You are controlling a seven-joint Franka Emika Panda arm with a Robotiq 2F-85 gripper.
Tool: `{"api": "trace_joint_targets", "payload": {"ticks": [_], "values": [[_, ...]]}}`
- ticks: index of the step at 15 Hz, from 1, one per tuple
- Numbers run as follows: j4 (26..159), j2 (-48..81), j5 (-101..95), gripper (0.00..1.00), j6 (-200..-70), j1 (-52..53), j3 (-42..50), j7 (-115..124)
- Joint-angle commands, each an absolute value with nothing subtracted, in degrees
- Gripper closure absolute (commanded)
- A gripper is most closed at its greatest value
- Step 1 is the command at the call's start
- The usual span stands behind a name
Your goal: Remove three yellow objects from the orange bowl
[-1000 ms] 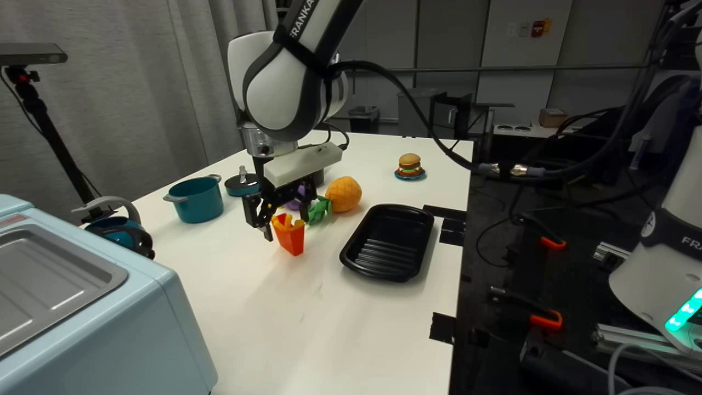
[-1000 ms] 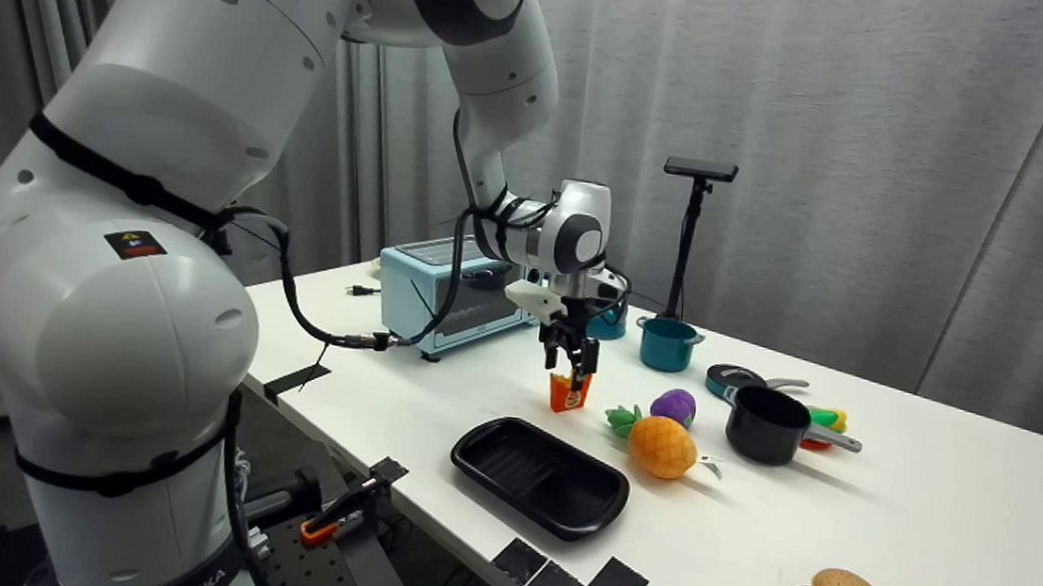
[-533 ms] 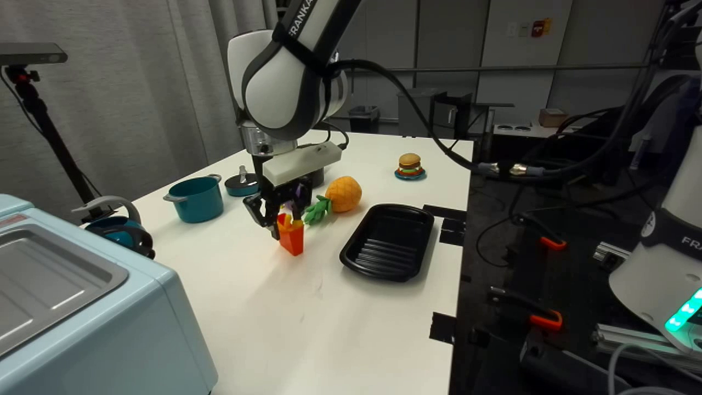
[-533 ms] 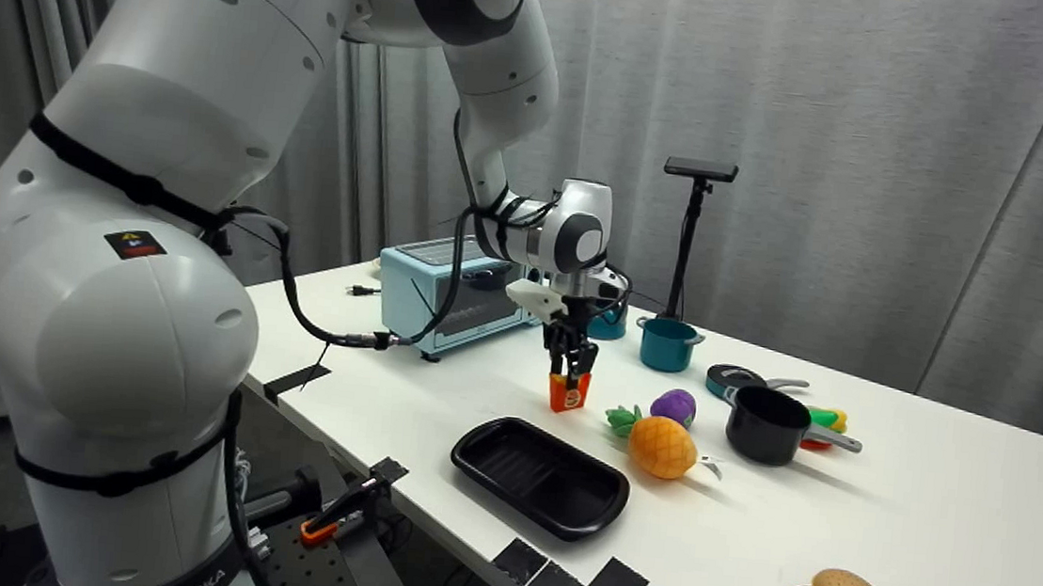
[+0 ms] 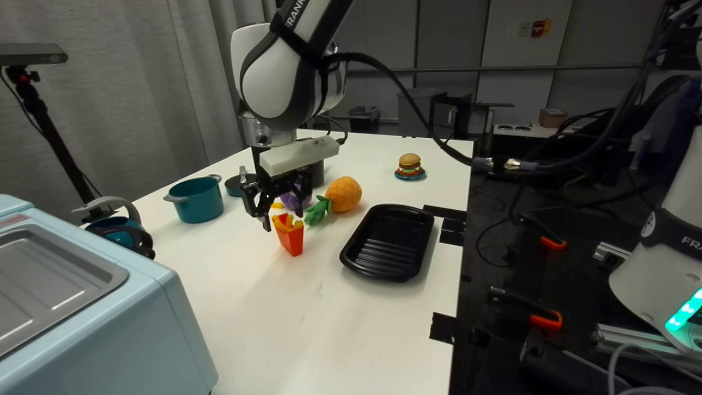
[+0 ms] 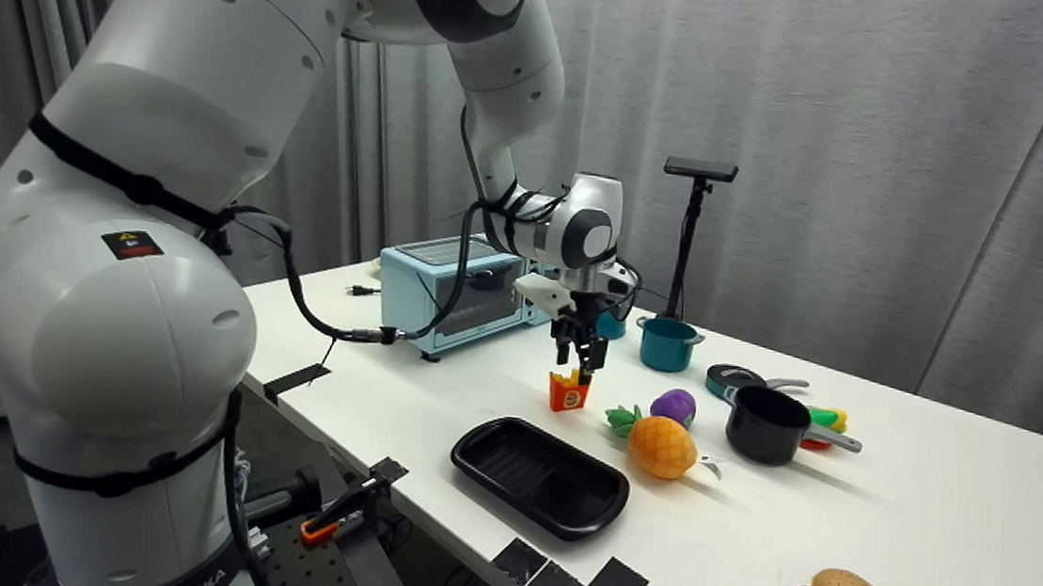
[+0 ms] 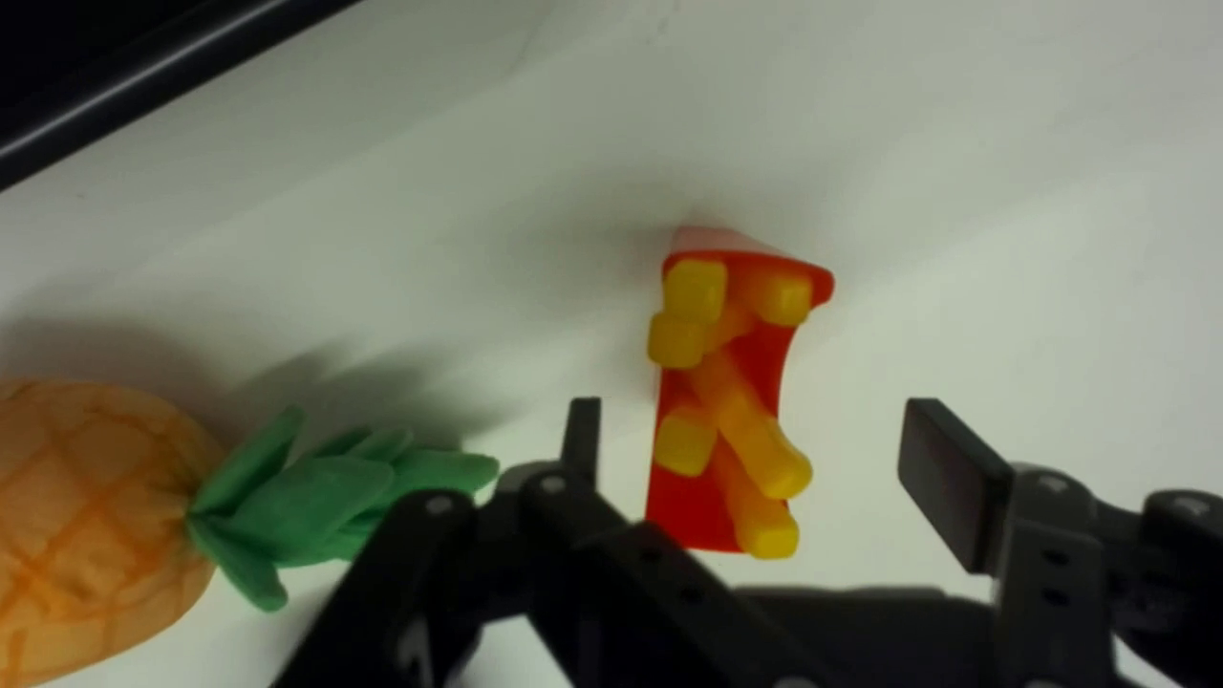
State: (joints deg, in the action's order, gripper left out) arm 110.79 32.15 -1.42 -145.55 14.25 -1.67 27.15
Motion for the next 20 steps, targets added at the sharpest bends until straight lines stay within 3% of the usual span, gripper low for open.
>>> {"api": "trace_joint_targets", "payload": {"ticks": [1, 3, 11, 12, 20], "values": [[110.7, 31.5, -0.7, 0.36, -146.1, 14.4, -0.9, 26.5], [110.6, 31.6, -1.0, 0.37, -146.2, 14.6, -0.5, 26.8], [110.3, 31.5, -1.0, 0.98, -145.8, 14.8, -0.1, 27.3], [110.3, 31.4, -1.0, 0.93, -145.8, 14.8, -0.1, 27.2], [111.4, 29.5, -0.8, 0.93, -144.8, 15.1, -0.3, 27.4]]}}
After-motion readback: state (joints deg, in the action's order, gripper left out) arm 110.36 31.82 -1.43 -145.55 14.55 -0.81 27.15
